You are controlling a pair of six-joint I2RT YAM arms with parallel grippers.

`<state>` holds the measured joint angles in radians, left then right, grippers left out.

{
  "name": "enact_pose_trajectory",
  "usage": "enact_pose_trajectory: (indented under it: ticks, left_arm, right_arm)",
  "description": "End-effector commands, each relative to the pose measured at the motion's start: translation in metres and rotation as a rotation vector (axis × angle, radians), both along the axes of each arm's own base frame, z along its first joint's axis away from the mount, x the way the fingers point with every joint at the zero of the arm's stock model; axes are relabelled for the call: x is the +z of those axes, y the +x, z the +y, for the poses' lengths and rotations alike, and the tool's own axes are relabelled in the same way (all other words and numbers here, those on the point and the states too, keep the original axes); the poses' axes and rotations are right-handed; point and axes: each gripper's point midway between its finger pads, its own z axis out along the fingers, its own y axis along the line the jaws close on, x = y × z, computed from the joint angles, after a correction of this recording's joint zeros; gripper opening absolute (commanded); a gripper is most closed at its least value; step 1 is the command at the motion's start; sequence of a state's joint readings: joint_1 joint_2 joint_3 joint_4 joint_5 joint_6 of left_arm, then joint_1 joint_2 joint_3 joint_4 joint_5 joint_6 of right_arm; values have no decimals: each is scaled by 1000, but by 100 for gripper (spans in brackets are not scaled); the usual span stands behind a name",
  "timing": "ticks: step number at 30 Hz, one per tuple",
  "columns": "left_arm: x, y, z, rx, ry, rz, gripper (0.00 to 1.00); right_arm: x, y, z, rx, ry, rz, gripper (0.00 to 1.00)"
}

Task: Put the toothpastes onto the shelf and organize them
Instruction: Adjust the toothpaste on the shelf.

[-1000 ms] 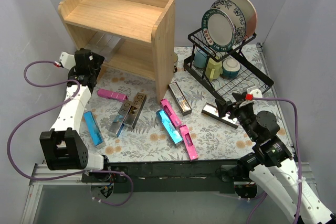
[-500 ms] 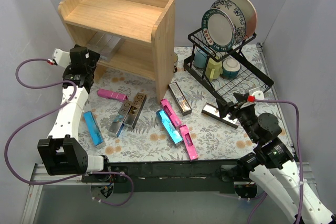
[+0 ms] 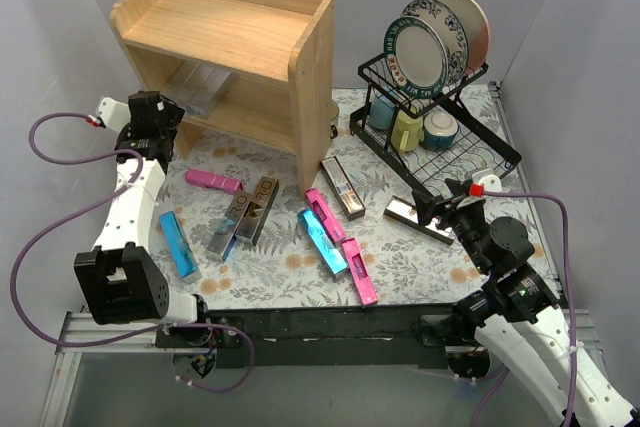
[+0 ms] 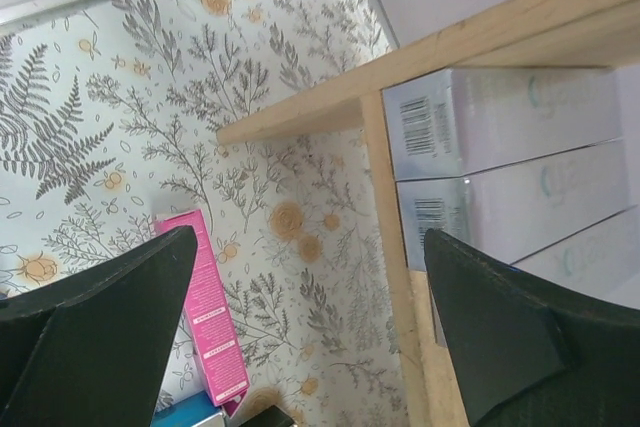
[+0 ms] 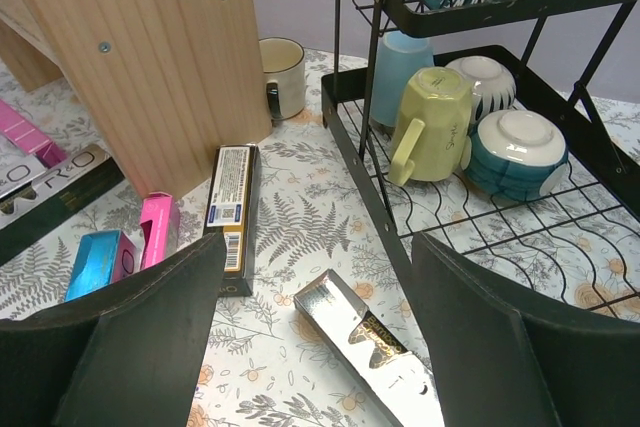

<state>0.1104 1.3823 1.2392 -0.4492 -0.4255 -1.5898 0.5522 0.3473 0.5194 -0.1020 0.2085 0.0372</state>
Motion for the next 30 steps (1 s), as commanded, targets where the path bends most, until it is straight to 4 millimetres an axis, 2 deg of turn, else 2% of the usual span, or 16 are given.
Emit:
enact_pose_trajectory:
  ticks: [1, 9, 24, 30]
  left_arm:
    - [9, 8, -1, -22, 4, -10, 98]
    - [7, 25, -5, -47, -11, -11, 98]
    - [13, 30, -6, -58, -14, -34, 98]
    - [8, 34, -8, -66, -23, -29, 98]
  right_arm:
    - [13, 2, -2, -16, 13, -51, 83]
    - [11, 3, -3, -22, 11, -48, 83]
    - [10, 4, -2, -22, 3, -44, 83]
    - [9, 4, -2, -22, 2, -42, 83]
